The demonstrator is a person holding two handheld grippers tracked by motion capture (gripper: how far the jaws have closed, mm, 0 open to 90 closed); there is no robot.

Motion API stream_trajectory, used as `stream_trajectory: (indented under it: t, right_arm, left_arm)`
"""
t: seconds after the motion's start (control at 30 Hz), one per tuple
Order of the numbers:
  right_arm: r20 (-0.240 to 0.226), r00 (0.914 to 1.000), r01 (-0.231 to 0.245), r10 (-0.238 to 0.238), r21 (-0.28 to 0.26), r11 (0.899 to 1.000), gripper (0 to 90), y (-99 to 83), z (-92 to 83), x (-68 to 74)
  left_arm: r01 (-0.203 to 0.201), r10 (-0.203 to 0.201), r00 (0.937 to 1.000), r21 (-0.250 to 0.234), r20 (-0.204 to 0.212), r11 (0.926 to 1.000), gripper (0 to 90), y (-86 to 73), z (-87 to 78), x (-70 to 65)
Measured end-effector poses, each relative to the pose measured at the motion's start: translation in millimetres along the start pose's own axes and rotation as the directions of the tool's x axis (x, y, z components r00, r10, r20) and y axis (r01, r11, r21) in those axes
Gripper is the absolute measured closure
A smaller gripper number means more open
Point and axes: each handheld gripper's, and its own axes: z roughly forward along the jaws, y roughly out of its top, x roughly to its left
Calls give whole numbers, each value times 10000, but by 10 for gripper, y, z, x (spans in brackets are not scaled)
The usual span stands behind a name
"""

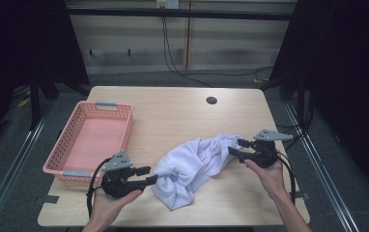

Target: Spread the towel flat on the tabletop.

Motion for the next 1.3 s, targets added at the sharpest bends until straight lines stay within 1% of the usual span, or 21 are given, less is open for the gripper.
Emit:
stream_trajectory:
  t: [0.03, 0.07, 0.17, 0.3, 0.33, 0.37, 0.43, 0.47, 0.53, 0.57, 0.63, 0.73, 0.77, 0.83, 0.93, 1.03, 1.07, 1.1, 1.13, 1.2, 1.3]
  right_arm:
    - [-270, 9996, 76, -78, -80, 9999, 459, 10, -7, 62]
    - [-270, 9996, 76, -78, -80, 9999, 459, 10, -7, 62]
    - [-1214, 9916, 451, -444, 28, 9990, 498, 10, 45, 274]
    - [-1691, 9833, 824, -675, 825, 9932, 512, -112, 303, 393]
    - [-1691, 9833, 824, -675, 825, 9932, 512, -112, 303, 393]
    - [-1709, 9815, 1101, -866, 1333, 9849, 493, -179, 463, 434]
    - [-1686, 9810, 1245, -960, 1676, 9780, 449, -230, 563, 451]
    - [-1610, 9816, 1322, -1029, 1832, 9742, 424, -256, 604, 457]
    - [-1652, 9793, 1505, -1173, 2053, 9671, 397, -303, 680, 448]
    - [-1606, 9801, 1512, -1170, 2205, 9636, 382, -325, 715, 451]
    - [-1492, 9795, 1691, -1352, 2451, 9546, 388, -364, 785, 472]
    - [-833, 9828, 1810, -1648, 2563, 9495, 667, -338, 786, 481]
    - [-730, 9853, 1679, -1544, 2504, 9535, 762, -320, 761, 445]
    - [-539, 9917, 1259, -1170, 2111, 9693, 862, -271, 683, 334]
    - [288, 9975, 593, -639, 1385, 9886, 880, -153, 501, 91]
    - [1098, 9939, -1, -85, 777, 9970, 884, -38, 337, -194]
    - [1098, 9939, -1, -85, 777, 9970, 884, -38, 337, -194]
    - [1714, 9852, -134, 52, 468, 9988, 884, 39, 251, -354]
    - [1714, 9852, -134, 52, 468, 9988, 884, 39, 251, -354]
    - [2391, 9703, -472, 369, 377, 9982, 875, 92, 192, -564]
    - [1707, 9840, -606, 508, 531, 9967, 676, 61, 201, -546]
  left_arm:
    - [-426, 427, 9991, -10, 25, 9991, 605, 13, 68, -38]
    - [-426, 427, 9991, -10, 25, 9991, 632, 13, 68, -38]
    - [-519, 522, 9938, -52, 983, 9986, 632, 173, 431, -76]
    - [-653, 639, 9893, 65, 1311, 9978, 544, 267, 841, -106]
    - [-653, 639, 9893, 65, 1311, 9978, 502, 267, 841, -106]
    - [-868, 769, 9852, 585, 1532, 9945, 448, 249, 1053, -114]
    - [-1035, 884, 9862, 1042, 1399, 9892, 386, 202, 1209, -139]
    - [-1196, 1074, 9896, 1313, 961, 9841, 398, 181, 1266, -151]
    - [-1316, 1287, 9913, 1507, 290, 9798, 568, 153, 1313, -135]
    - [-1261, 1261, 9920, 1463, 93, 9812, 714, 155, 1291, -99]
    - [-800, 810, 9967, 947, -68, 9923, 837, 195, 1168, 6]
    - [-526, 546, 9976, 479, -434, 9975, 855, 258, 995, 78]
    - [-14, -1, 9992, -374, -394, 9993, 856, 332, 743, 190]
    - [235, -304, 9978, -1129, -597, 9933, 857, 379, 475, 286]
    - [397, -554, 9951, -1834, -813, 9822, 857, 399, 145, 371]
    - [354, -600, 9916, -2057, -1144, 9780, 857, 381, -49, 407]
    - [354, -600, 9916, -2057, -1144, 9780, 857, 381, -49, 407]
    - [598, -892, 9879, -2190, -1272, 9739, 856, 336, -130, 422]
    - [598, -892, 9879, -2190, -1272, 9739, 856, 336, -130, 422]
    - [751, -1056, 9846, -2081, -1393, 9752, 855, 266, -169, 434]
    - [891, -1061, 9867, -1360, -1231, 9867, 839, 75, -70, 438]
